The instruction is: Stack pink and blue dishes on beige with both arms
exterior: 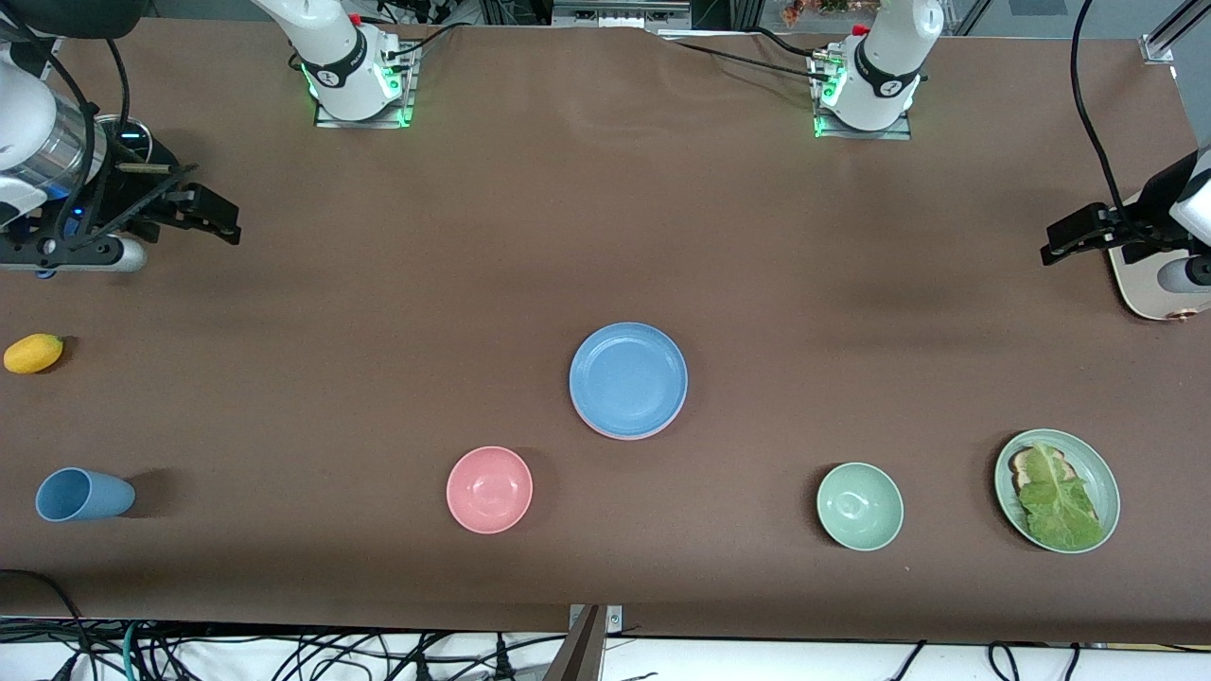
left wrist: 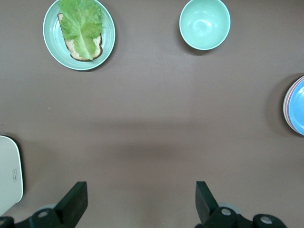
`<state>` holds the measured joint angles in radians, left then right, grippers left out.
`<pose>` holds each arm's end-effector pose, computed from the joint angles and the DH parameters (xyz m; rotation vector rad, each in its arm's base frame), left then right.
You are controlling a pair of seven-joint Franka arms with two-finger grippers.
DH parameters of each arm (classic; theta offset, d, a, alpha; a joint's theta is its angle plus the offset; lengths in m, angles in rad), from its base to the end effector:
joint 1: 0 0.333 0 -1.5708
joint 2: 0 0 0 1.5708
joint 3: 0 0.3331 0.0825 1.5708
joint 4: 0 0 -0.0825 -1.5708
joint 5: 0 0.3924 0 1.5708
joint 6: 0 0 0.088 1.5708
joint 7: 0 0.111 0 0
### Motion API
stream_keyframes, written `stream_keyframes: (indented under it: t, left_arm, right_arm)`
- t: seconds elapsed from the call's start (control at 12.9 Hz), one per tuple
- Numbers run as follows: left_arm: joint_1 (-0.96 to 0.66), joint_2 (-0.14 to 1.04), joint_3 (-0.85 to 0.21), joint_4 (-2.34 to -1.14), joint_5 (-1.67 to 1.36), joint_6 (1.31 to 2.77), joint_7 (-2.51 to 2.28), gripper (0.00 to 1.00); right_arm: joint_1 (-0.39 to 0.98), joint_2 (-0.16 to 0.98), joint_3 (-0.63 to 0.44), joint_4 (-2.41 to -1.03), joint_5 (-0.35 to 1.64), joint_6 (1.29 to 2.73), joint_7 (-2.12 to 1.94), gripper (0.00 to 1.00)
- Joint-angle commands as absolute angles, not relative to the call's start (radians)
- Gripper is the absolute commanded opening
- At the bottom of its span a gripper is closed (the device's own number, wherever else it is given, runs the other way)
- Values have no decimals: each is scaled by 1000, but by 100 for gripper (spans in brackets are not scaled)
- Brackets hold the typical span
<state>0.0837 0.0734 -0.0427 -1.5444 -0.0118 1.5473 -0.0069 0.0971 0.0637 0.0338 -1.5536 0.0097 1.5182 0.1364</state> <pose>0.5820 0.0235 0.6063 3.1226 0.0750 -0.1096 0.5709 0.0757 0.6052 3.1362 -0.0085 -0.1566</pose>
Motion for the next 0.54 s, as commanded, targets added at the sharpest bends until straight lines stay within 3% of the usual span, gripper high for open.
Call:
stream_keyframes:
  t: [0.0,0.46]
  left_arm:
    - [80,83,-40,-1519,-31,1543,17,100]
    - [87,77,-49,-1517,-31,1542,15,100]
  right_arm:
    - [92,48,43,-1542,29,1486,129,100]
    - [92,48,43,-1499,28,1445,123,100]
